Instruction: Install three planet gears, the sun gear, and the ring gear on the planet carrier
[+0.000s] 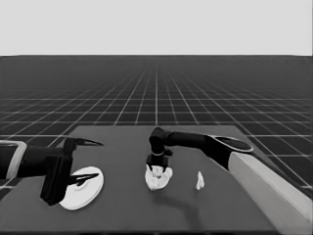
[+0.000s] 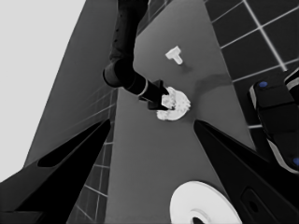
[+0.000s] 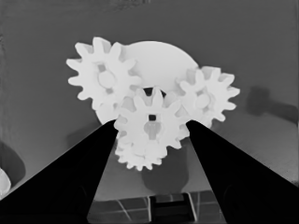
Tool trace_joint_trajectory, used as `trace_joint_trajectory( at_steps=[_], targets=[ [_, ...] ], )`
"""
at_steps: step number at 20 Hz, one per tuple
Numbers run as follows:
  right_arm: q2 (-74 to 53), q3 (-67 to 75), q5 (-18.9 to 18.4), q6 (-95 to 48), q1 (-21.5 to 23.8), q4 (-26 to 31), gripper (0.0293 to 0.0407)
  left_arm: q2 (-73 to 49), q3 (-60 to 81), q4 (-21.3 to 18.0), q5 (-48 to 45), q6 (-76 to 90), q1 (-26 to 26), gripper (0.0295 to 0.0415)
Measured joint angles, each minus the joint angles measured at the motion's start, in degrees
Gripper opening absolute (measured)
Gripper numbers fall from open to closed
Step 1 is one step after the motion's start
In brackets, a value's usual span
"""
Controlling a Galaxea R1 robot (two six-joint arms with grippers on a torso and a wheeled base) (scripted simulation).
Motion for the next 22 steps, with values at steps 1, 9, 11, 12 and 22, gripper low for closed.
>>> trace_joint_trajectory(
  at_steps=[1, 9, 11, 12, 22],
  targets=[
    [0.0, 0.0, 0.0, 0.6, 0.0, 0.0, 0.0309, 0.0, 0.0, 0.0, 0.0, 0.0, 0.0, 0.0385],
    [-0.01, 0.01, -0.01, 5.4, -0.01, 0.01, 0.0309, 0.0, 0.0, 0.0, 0.0, 0.0, 0.0, 0.0385],
    [-0.02, -0.01, 0.0, 6.6, -0.11, 0.01, 0.0309, 0.0, 0.0, 0.0, 0.0, 0.0, 0.0, 0.0385],
    [-0.05, -0.03, -0.01, 7.2, -0.17, 0.0, 0.0309, 0.0, 0.0, 0.0, 0.0, 0.0, 0.0, 0.0385],
    [-0.08, -0.05, -0.01, 13.2, -0.26, 0.0, 0.0309, 0.0, 0.0, 0.0, 0.0, 0.0, 0.0, 0.0385]
  ],
)
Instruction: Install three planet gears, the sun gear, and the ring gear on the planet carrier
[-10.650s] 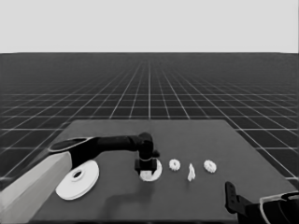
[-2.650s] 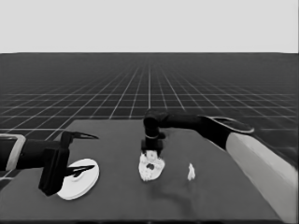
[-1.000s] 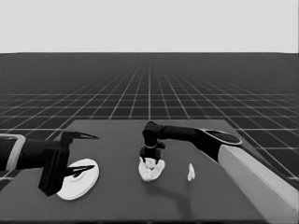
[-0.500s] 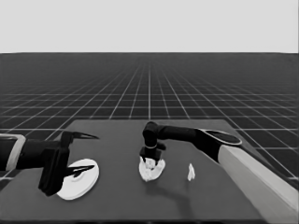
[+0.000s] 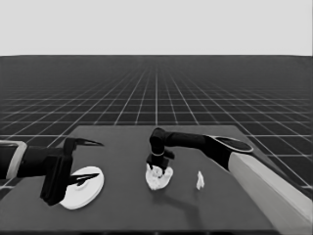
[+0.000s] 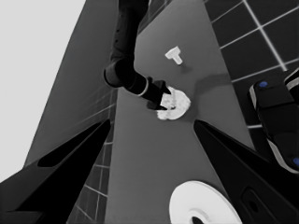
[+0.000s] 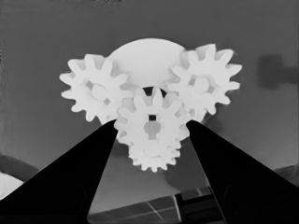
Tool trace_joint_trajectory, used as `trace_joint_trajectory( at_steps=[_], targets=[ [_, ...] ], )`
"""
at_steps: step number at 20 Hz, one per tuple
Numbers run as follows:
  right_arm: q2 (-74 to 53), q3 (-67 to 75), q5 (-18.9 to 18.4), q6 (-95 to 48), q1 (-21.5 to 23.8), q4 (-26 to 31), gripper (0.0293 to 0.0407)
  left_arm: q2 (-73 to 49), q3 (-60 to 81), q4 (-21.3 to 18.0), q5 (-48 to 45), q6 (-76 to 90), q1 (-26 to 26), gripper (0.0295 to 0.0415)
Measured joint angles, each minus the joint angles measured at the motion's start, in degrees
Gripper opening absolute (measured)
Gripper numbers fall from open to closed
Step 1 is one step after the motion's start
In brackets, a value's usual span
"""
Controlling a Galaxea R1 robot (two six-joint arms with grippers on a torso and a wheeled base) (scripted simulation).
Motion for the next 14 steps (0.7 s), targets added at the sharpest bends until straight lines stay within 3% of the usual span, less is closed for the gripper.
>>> trace_joint_trajectory(
  at_steps=[14],
  targets=[
    [0.0, 0.0, 0.0, 8.4, 0.0, 0.0, 0.0309, 0.0, 0.0, 0.0, 0.0, 0.0, 0.0, 0.0385]
  ],
)
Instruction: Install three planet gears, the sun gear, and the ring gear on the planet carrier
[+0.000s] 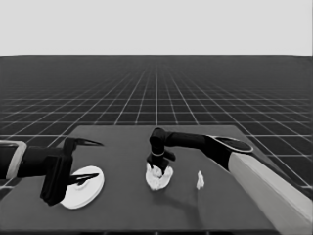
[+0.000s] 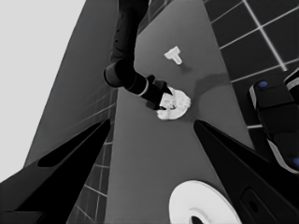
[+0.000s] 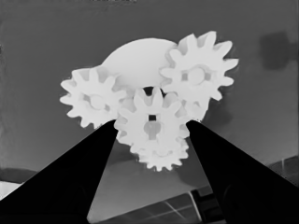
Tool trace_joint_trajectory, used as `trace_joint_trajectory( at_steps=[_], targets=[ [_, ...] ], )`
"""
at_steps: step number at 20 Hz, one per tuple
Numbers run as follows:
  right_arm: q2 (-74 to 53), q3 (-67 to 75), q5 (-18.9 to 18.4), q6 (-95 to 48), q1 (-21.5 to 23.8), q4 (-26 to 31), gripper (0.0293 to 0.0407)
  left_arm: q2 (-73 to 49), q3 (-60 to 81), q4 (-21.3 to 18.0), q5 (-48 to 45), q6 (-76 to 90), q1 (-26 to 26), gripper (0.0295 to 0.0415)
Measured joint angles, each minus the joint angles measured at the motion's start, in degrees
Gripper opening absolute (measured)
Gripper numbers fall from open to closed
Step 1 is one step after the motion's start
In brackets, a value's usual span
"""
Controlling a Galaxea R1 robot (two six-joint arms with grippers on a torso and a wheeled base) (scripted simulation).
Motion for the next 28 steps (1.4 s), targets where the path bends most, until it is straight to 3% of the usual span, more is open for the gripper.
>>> trace_joint_trajectory(
  at_steps=[28],
  targets=[
    [0.0, 0.0, 0.0, 16.8, 0.0, 0.0, 0.031, 0.0, 0.0, 0.0, 0.0, 0.0, 0.0, 0.0385]
  ],
)
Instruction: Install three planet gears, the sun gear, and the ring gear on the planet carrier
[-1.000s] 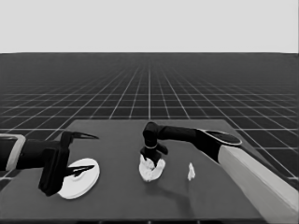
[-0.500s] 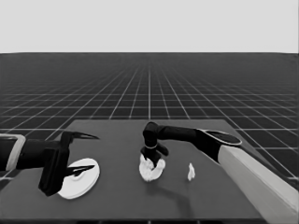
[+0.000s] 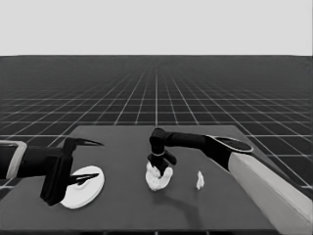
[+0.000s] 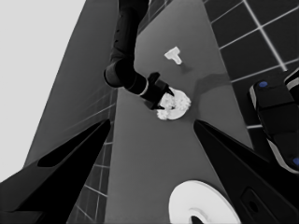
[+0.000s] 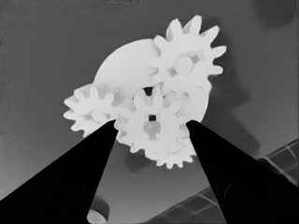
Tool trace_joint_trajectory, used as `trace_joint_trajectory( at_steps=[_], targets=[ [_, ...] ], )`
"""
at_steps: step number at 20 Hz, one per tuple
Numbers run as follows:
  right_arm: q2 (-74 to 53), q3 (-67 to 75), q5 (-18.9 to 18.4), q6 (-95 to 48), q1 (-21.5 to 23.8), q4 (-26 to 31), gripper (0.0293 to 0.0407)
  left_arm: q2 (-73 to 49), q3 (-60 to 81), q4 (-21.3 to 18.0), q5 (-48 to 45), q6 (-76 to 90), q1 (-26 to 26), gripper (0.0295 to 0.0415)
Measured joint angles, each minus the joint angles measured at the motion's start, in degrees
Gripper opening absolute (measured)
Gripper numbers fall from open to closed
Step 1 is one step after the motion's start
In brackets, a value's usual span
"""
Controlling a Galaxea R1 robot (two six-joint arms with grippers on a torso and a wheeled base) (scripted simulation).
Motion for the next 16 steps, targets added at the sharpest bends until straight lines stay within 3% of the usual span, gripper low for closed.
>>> trace_joint_trajectory(
  at_steps=[16],
  targets=[
    [0.0, 0.0, 0.0, 9.6, 0.0, 0.0, 0.0309, 0.0, 0.0, 0.0, 0.0, 0.0, 0.0, 0.0385]
  ],
)
